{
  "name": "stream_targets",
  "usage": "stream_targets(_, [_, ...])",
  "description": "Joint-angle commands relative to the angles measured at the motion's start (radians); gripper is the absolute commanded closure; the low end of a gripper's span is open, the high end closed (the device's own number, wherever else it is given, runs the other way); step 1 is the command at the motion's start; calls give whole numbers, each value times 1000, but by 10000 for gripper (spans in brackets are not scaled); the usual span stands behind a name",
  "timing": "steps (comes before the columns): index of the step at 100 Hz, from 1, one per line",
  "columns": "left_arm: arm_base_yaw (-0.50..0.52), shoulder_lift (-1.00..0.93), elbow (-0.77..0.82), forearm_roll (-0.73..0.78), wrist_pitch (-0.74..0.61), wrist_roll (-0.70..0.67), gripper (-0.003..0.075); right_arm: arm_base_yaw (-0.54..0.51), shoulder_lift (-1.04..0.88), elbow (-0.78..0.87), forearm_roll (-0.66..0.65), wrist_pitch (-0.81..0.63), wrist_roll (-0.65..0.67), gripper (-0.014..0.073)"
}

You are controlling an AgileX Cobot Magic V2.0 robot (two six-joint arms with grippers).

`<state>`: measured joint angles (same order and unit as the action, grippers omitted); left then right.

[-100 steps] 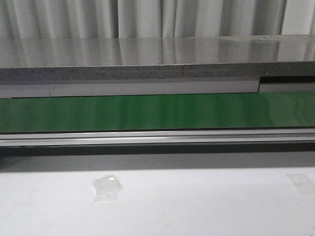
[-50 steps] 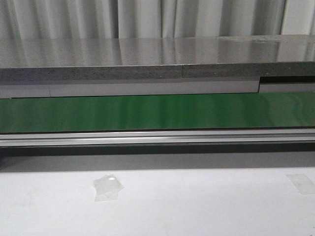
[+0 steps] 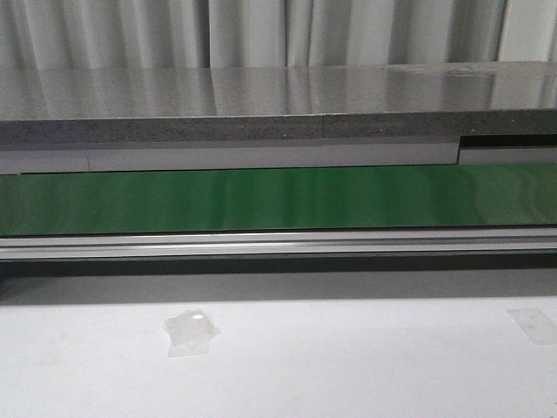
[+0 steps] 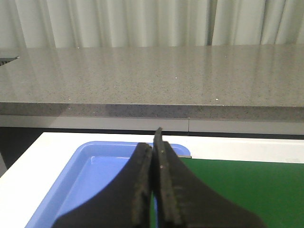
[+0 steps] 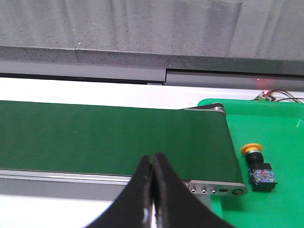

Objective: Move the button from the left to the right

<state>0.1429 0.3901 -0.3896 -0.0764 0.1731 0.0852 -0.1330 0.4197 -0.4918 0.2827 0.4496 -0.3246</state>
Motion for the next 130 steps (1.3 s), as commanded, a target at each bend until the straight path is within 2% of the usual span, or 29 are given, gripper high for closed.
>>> stream_targets(1, [-6, 6, -28, -9, -83, -2, 740, 2, 3, -26, 11, -63, -10, 659])
stream_targets(42, [-6, 6, -28, -9, -83, -2, 740, 2, 3, -23, 11, -76, -10, 659])
stream_targets(59, [-6, 6, -28, -9, -83, -2, 740, 95, -21, 6, -36, -136, 5, 659])
stream_targets(75, [-6, 6, -28, -9, -83, -2, 740, 189, -86, 102, -152, -251, 117, 659])
stream_targets(84, [-6, 6, -28, -9, -83, -2, 740, 208, -131, 179, -237, -329, 242, 659])
stream_targets(94, [-6, 6, -28, -9, -83, -2, 740, 209, -195, 267, -276, -400, 347, 659])
stream_targets(130, [-6, 6, -28, -9, -83, -2, 740, 209, -396, 506, -264, -497, 369, 659])
